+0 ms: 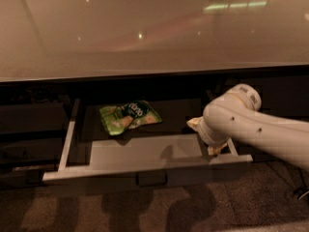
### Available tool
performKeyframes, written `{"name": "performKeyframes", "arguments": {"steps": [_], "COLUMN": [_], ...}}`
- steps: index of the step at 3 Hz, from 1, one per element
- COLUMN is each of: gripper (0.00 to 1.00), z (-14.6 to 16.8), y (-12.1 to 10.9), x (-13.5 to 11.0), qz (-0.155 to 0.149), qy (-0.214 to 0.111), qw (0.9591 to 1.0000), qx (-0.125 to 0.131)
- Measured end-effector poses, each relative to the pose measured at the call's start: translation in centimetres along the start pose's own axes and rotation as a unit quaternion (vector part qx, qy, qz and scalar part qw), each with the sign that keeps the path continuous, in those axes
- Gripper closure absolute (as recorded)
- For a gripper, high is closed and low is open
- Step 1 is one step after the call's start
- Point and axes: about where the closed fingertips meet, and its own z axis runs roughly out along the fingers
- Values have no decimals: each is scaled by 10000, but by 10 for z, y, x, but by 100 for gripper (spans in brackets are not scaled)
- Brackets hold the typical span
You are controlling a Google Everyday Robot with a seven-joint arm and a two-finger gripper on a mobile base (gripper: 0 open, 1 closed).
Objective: Open top drawer
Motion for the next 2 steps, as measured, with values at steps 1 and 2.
{"name": "performKeyframes", "arguments": {"steps": [1, 2], "gripper": [0, 0], "z": [0, 9], "y": [7, 50], "x": [-3, -18], "qz": [-21, -67], "qy": [-13, -80], "qw": [10000, 9996], "qx": [-37, -265]}}
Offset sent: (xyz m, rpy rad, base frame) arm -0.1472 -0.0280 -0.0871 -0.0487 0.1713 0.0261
